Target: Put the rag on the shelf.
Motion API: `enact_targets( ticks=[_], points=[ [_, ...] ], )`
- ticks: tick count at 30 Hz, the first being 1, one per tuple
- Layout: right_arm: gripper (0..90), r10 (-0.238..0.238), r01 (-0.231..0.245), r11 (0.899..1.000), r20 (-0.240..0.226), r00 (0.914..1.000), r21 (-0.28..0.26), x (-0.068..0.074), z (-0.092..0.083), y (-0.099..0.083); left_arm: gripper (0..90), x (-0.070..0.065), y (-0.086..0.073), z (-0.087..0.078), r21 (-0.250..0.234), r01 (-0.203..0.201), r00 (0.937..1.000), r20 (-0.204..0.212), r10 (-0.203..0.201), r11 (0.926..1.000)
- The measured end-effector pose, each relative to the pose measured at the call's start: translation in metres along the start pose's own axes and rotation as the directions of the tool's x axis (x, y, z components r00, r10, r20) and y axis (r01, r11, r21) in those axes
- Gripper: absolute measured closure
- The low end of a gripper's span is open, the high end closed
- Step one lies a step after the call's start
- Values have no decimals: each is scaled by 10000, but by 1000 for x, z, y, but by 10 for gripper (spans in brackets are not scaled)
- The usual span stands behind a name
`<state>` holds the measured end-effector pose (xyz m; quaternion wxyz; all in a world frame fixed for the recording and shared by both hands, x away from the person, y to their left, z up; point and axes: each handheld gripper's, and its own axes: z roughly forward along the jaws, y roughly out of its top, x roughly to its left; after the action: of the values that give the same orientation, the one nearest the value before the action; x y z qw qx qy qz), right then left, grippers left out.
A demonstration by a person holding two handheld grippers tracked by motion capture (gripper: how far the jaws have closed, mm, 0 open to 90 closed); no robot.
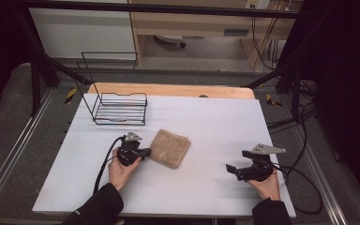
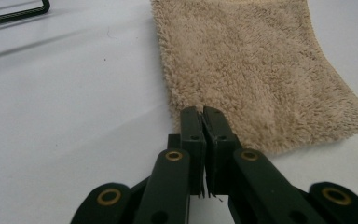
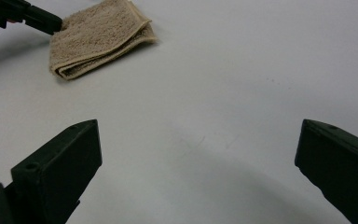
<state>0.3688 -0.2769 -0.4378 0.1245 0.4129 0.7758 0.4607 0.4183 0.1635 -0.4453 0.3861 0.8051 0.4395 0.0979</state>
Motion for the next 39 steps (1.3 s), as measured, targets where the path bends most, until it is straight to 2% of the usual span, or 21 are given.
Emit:
enact_targets(
  ticks=[5, 6, 7, 10, 13, 14, 15, 16, 17, 21, 26, 28, 31, 32, 33, 39],
  points=[
    [25, -241, 238, 9997, -214, 9995, -102, 10, 5, 5, 872, 1, 1, -1, -30, -147, 9999, 12, 147, 9999],
    [34, -491, 488, 9987, -208, 9986, -138, 16, 8, 8, 872, 1, 1, -1, -26, -160, 9999, 15, 161, 9999],
    [40, -551, 548, 9984, -227, 9982, -143, 19, 10, 9, 872, 1, 0, -1, -31, -172, 9999, 3, 172, 9998],
    [57, -576, 571, 9982, -325, 9978, -167, 26, 15, 13, 872, 2, 0, -2, -48, -299, 9995, -58, 299, 9995],
    [87, -688, 686, 9976, -466, 9965, -56, 45, 30, 22, 870, 2, -1, -1, -37, -425, 9990, -103, 425, 9991],
    [87, -688, 686, 9976, -466, 9965, -56, 45, 30, 22, 870, 2, -1, 0, -11, -458, 9988, -144, 458, 9990],
    [101, -788, 794, 9968, -555, 9953, 91, 54, 40, 27, 869, 1, -1, 0, -10, -496, 9986, -180, 496, 9988],
    [101, -788, 794, 9968, -555, 9953, 91, 54, 40, 27, 869, 1, -1, 0, -17, -545, 9983, -200, 544, 9985],
    [114, -790, 804, 9965, -593, 9951, 216, 63, 50, 32, 869, 1, -2, 0, -19, -570, 9982, -212, 570, 9984],
    [137, -811, 835, 9961, -745, 9939, 287, 76, 64, 37, 867, 0, -2, 1, -14, -643, 9976, -249, 642, 9979],
    [232, -1109, 1146, 9929, -1029, 9885, 310, 98, 85, 46, 864, 0, -3, 2, -9, -742, 9967, -317, 742, 9972],
    [251, -1172, 1211, 9922, -1058, 9875, 312, 101, 89, 47, 863, 0, -3, 3, -8, -714, 9970, -284, 714, 9974],
    [303, -1273, 1350, 9892, -1227, 9842, 570, 114, 104, 51, 863, 0, -3, 3, -24, -758, 9966, -314, 756, 9971],
    [303, -1273, 1350, 9892, -1227, 9842, 570, 114, 104, 51, 863, -1, -3, 3, -27, -773, 9965, -325, 771, 9970],
    [330, -1366, 1473, 9860, -1282, 9823, 776, 120, 112, 52, 862, -1, -3, 3, -28, -778, 9964, -327, 777, 9970],
    [427, -1504, 1636, 9822, -1357, 9793, 919, 129, 125, 54, 863, -1, -4, 3, -48, -771, 9964, -356, 769, 9970]
  ],
)
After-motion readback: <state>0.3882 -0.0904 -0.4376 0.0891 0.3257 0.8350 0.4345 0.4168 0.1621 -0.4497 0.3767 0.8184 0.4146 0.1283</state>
